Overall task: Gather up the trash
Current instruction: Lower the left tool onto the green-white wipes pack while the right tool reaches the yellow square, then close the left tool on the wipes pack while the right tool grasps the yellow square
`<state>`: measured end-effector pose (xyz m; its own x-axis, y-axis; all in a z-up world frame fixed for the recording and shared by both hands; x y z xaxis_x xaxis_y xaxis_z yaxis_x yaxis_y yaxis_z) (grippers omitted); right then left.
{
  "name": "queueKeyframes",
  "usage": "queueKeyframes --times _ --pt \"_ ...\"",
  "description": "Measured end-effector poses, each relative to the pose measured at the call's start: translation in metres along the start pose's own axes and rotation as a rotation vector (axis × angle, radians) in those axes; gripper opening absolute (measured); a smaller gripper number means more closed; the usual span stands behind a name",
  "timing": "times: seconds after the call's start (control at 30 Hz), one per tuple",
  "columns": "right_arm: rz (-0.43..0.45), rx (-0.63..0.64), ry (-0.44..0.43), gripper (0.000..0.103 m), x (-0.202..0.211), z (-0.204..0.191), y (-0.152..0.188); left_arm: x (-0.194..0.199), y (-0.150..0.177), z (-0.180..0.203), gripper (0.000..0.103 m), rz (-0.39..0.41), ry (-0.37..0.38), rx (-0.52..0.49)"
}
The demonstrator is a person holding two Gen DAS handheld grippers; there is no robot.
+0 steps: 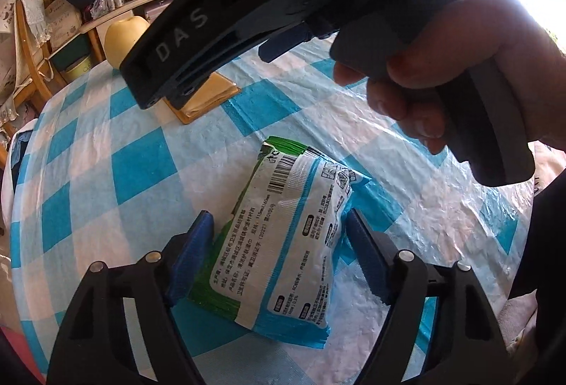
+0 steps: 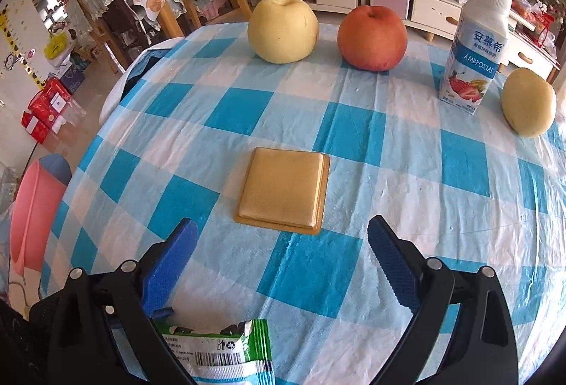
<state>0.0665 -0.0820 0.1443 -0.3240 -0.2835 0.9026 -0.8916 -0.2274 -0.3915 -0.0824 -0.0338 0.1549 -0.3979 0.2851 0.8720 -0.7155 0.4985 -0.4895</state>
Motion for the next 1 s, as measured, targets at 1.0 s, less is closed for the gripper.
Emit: queueKeyframes --times 1.0 --pt "0.023 0.088 0.107 0.06 -0.024 -0.012 -0.012 0.015 0.003 -0.036 0.046 0.032 0.02 0.19"
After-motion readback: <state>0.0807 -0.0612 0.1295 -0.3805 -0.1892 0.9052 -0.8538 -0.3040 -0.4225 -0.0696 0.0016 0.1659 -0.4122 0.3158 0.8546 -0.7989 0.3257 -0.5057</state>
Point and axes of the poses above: each gripper's, at about its wrist camera, not at the fingertips, and x roughly against the way its jaws point, z to its right, y to its underside, the point moved 2 cm from there along -x, roughly the way its jaws point, and after that the axes turned 6 degrees about -z, right-handed, at the moved point
